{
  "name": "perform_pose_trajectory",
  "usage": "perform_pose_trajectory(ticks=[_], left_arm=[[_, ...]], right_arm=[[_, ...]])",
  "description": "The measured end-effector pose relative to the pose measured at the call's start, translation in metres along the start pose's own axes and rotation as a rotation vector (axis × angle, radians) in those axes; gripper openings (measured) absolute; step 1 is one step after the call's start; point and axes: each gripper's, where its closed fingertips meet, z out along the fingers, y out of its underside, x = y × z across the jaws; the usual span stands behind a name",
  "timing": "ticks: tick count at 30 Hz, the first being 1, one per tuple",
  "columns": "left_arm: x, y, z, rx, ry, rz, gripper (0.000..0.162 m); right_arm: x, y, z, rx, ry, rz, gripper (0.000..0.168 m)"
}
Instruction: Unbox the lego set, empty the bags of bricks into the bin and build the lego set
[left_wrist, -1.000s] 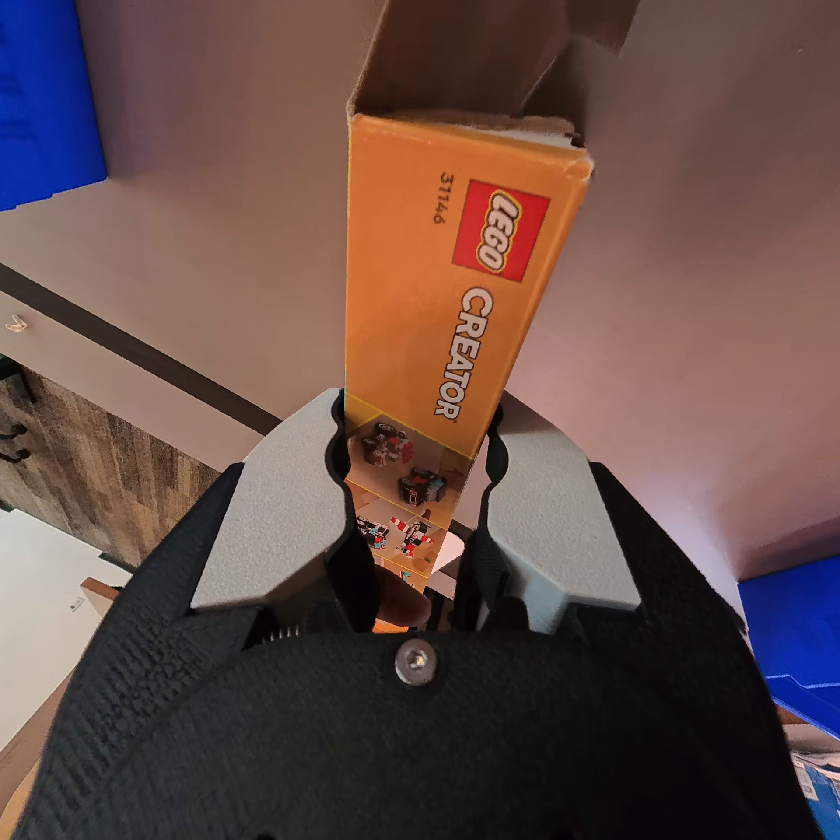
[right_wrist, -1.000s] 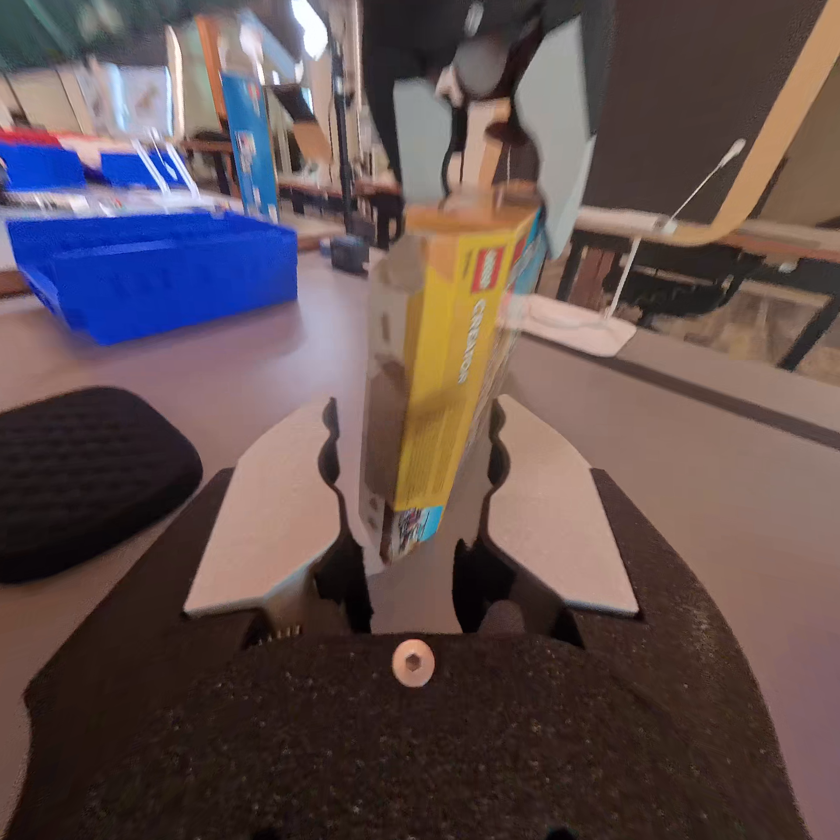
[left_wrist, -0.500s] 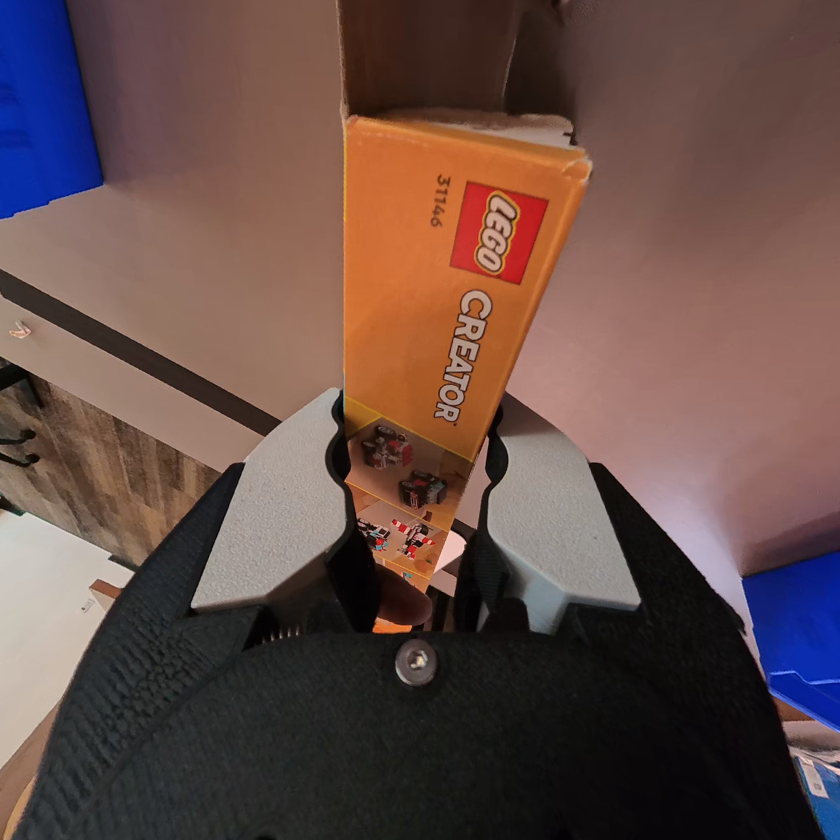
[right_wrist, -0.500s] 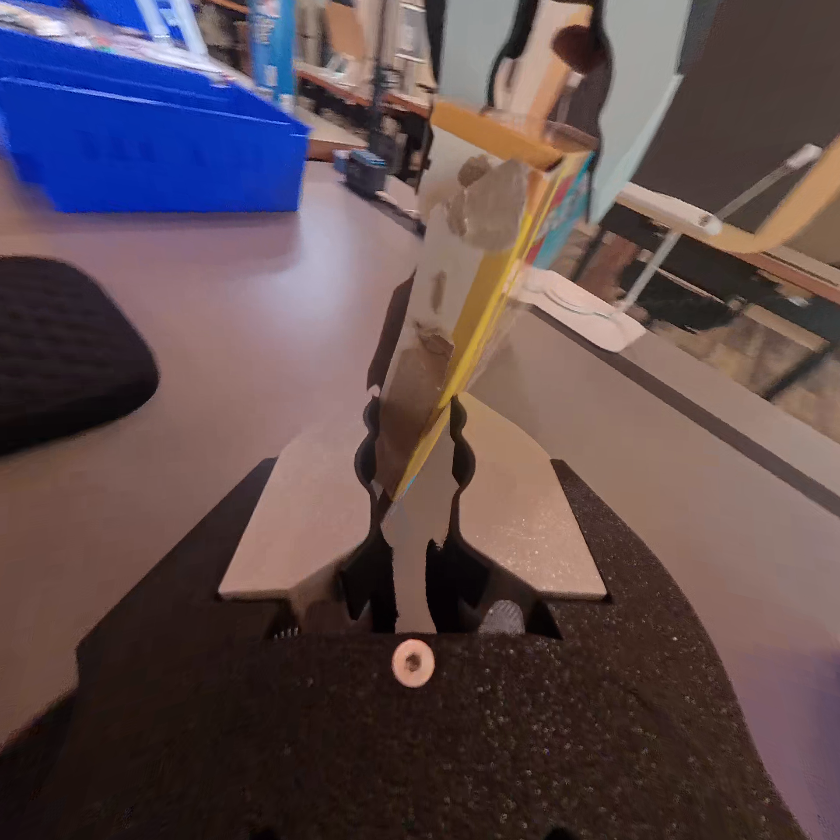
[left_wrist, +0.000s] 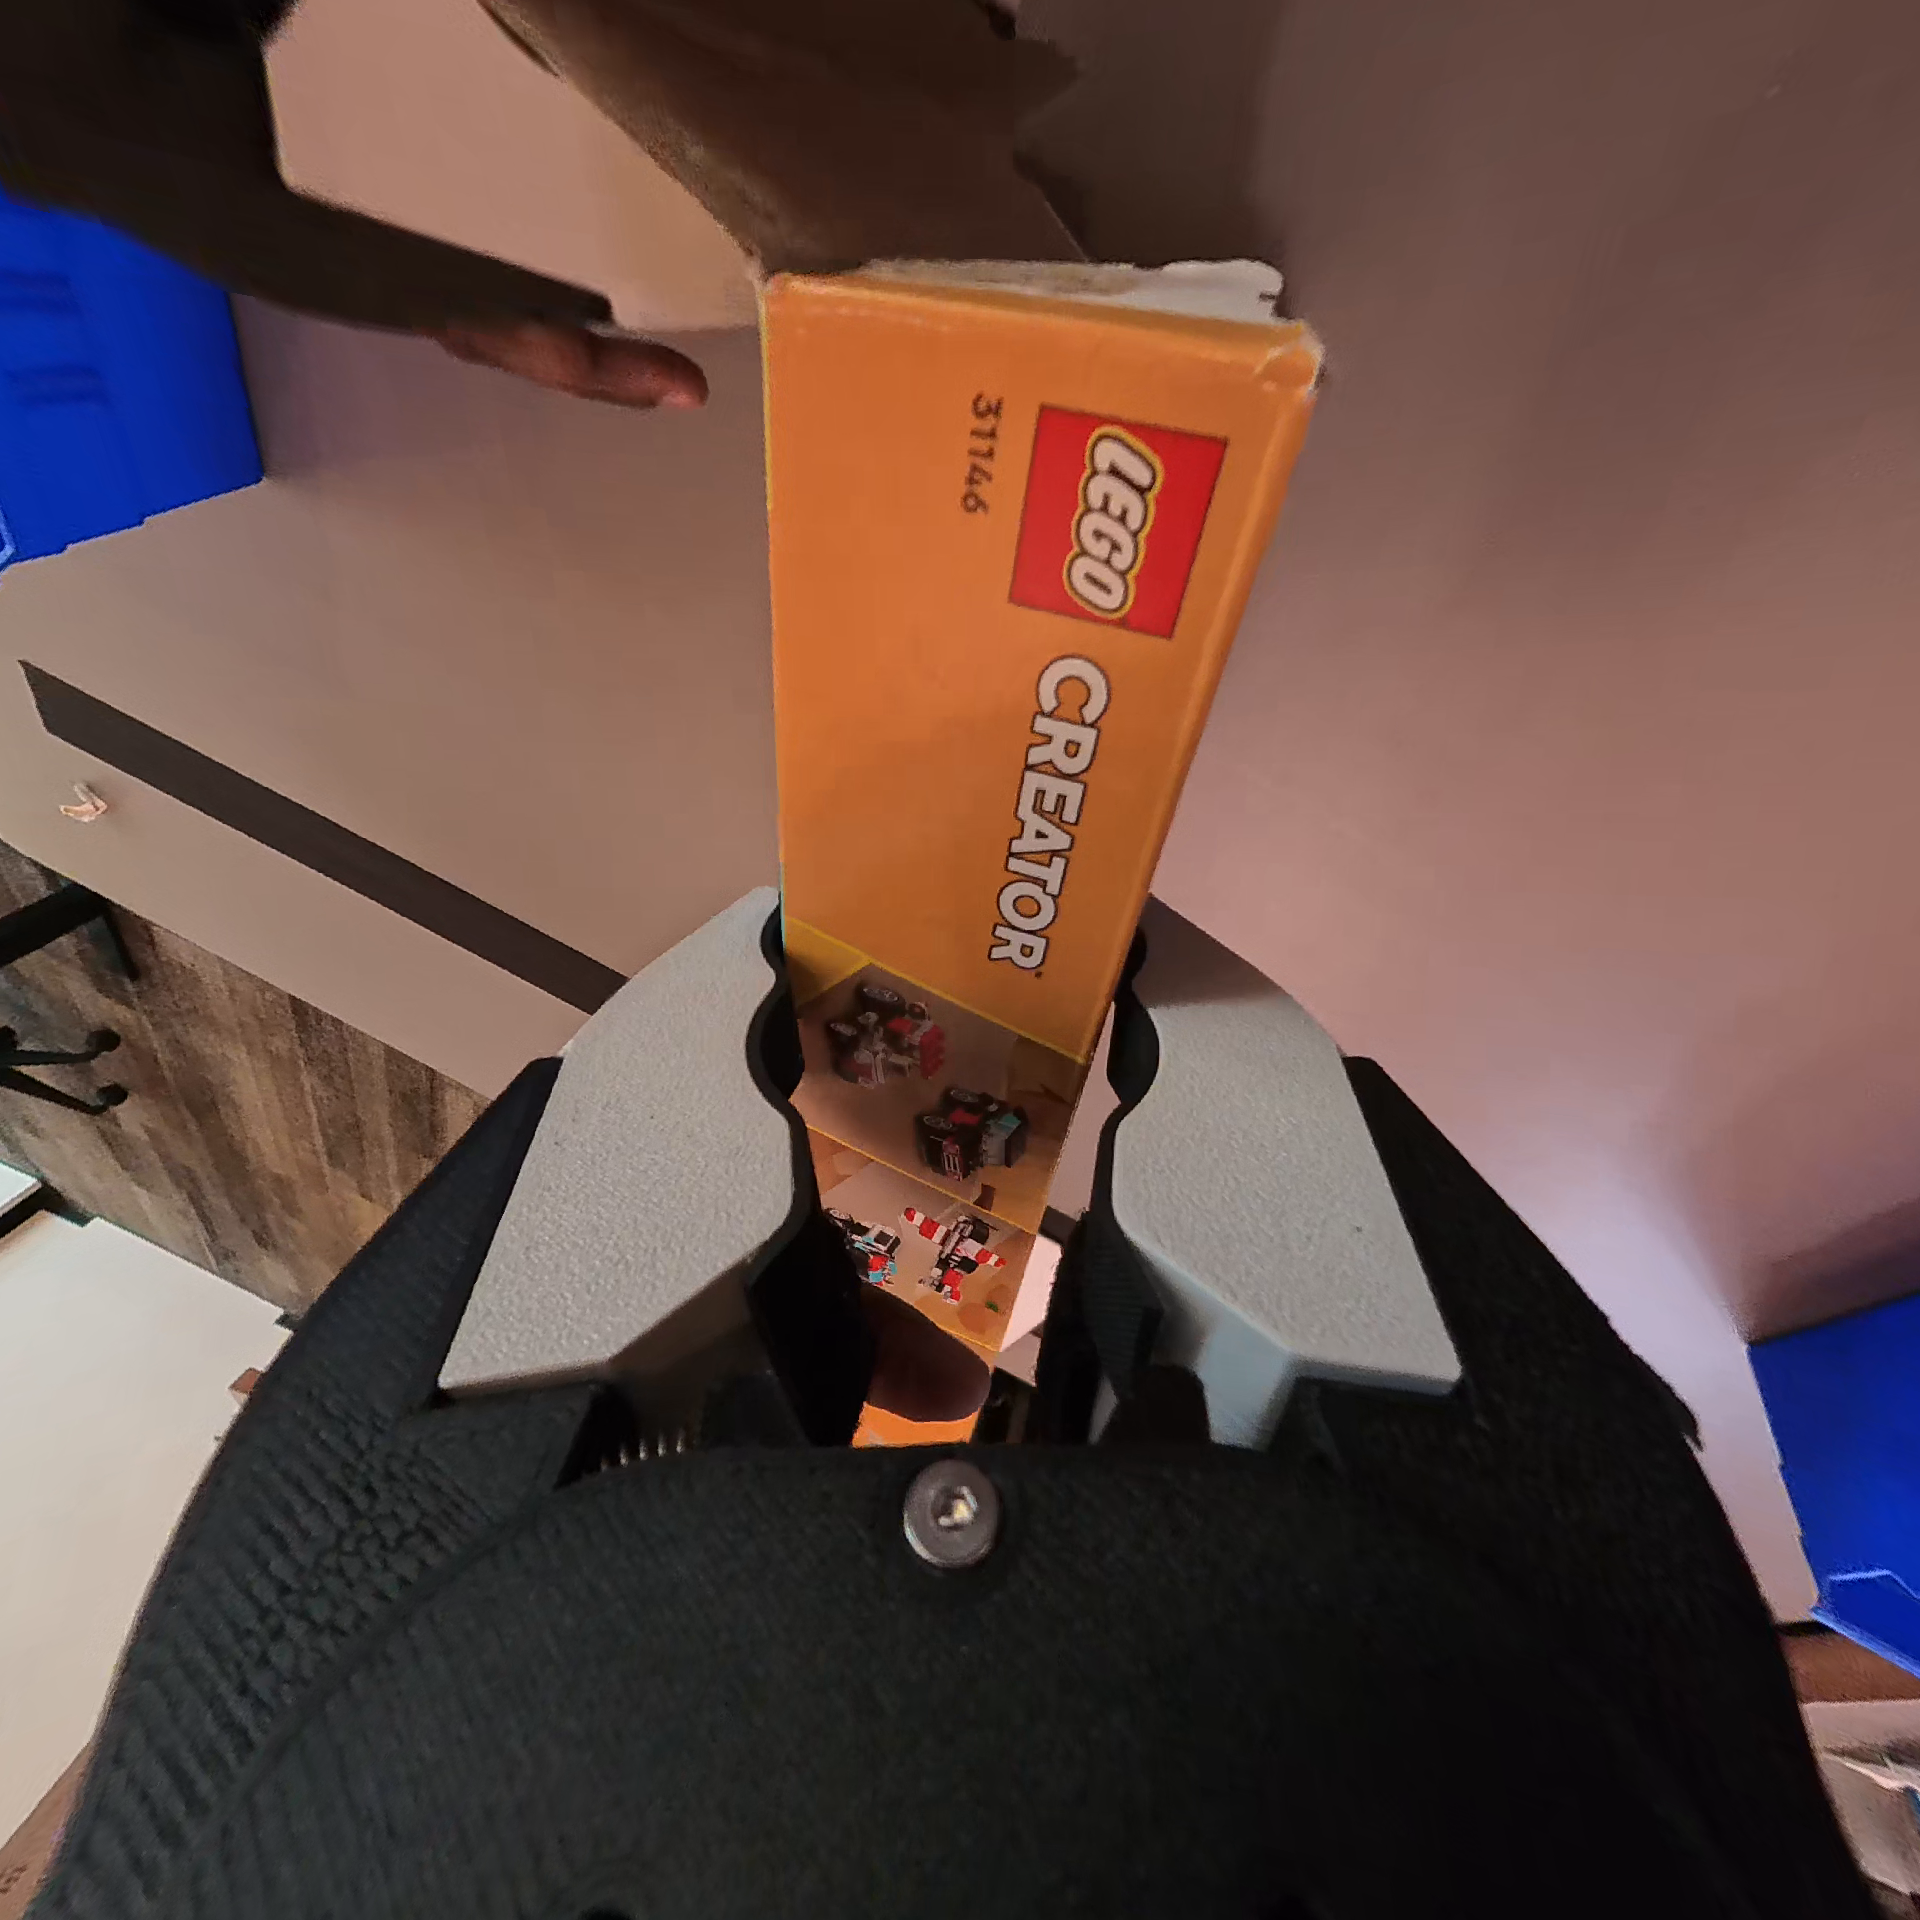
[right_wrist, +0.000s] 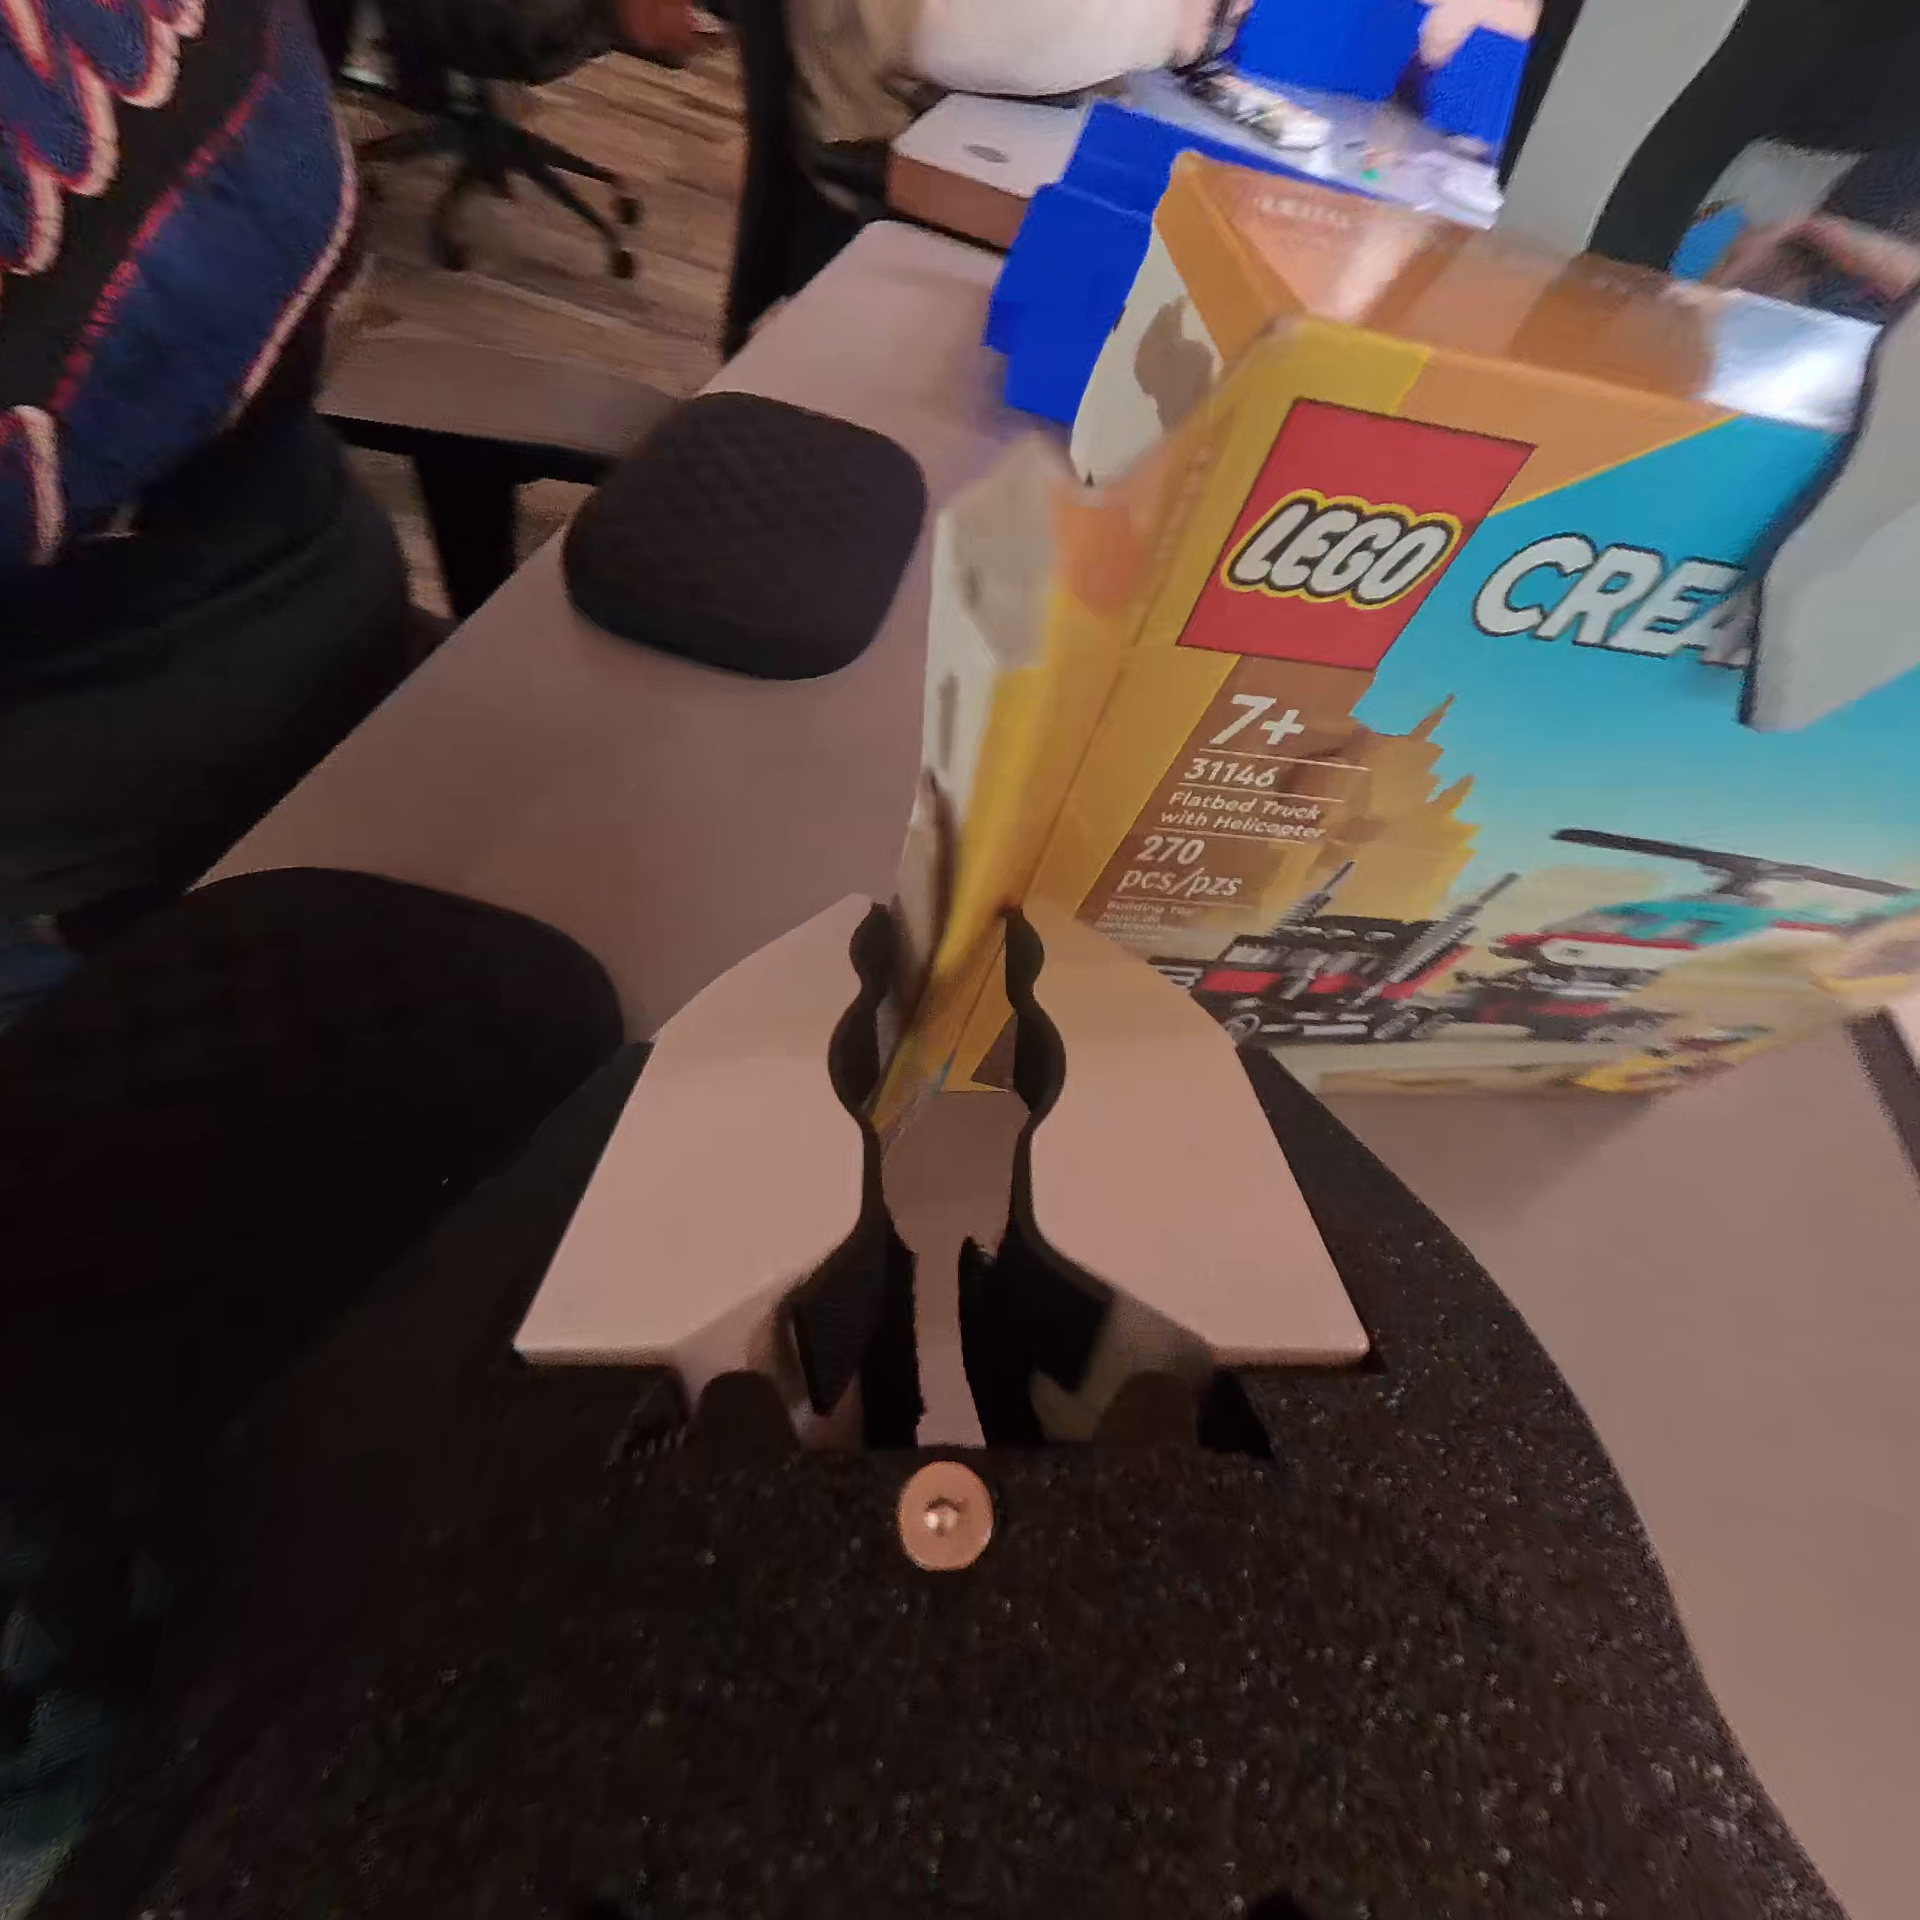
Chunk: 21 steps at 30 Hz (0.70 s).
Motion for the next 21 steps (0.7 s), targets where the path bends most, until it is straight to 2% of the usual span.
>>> perform_pose_trajectory(ticks=[4, 7, 9, 10, 12, 15, 16, 18, 19, 21], left_arm=[[0.000, 0.000, 0.000, 0.012, 0.006, -0.002, 0.056], [0.000, 0.000, 0.001, 0.010, -0.003, -0.010, 0.057], [0.000, 0.000, 0.001, 0.007, -0.010, -0.015, 0.057], [-0.001, 0.000, 0.001, 0.009, -0.013, -0.019, 0.058], [-0.001, 0.000, 0.001, 0.013, -0.023, -0.029, 0.058], [-0.002, 0.000, 0.002, 0.015, -0.027, -0.037, 0.059], [-0.002, 0.000, 0.002, 0.014, -0.026, -0.037, 0.059], [-0.003, 0.000, 0.002, 0.014, -0.024, -0.038, 0.059], [-0.003, 0.000, 0.002, 0.011, -0.023, -0.039, 0.059], [-0.003, 0.000, 0.002, 0.002, -0.025, -0.042, 0.059]], right_arm=[[-0.002, 0.001, 0.002, -0.028, -0.169, 0.078, 0.025], [-0.003, 0.002, 0.003, -0.067, -0.096, 0.158, 0.033], [0.003, 0.004, -0.001, -0.095, 0.117, 0.204, 0.047], [0.008, 0.006, -0.006, -0.114, 0.275, 0.244, 0.059], [0.008, 0.009, -0.019, -0.151, 0.591, 0.331, 0.069], [-0.011, 0.003, -0.039, -0.226, 1.102, 0.382, 0.064], [-0.022, -0.010, -0.040, -0.187, 1.246, 0.352, 0.052], [-0.039, -0.055, -0.024, -0.055, 1.382, 0.121, 0.027], [-0.040, -0.068, -0.013, -0.069, 1.391, 0.057, 0.015], [-0.032, -0.071, 0.003, -0.043, 1.376, 0.149, 0.034]])
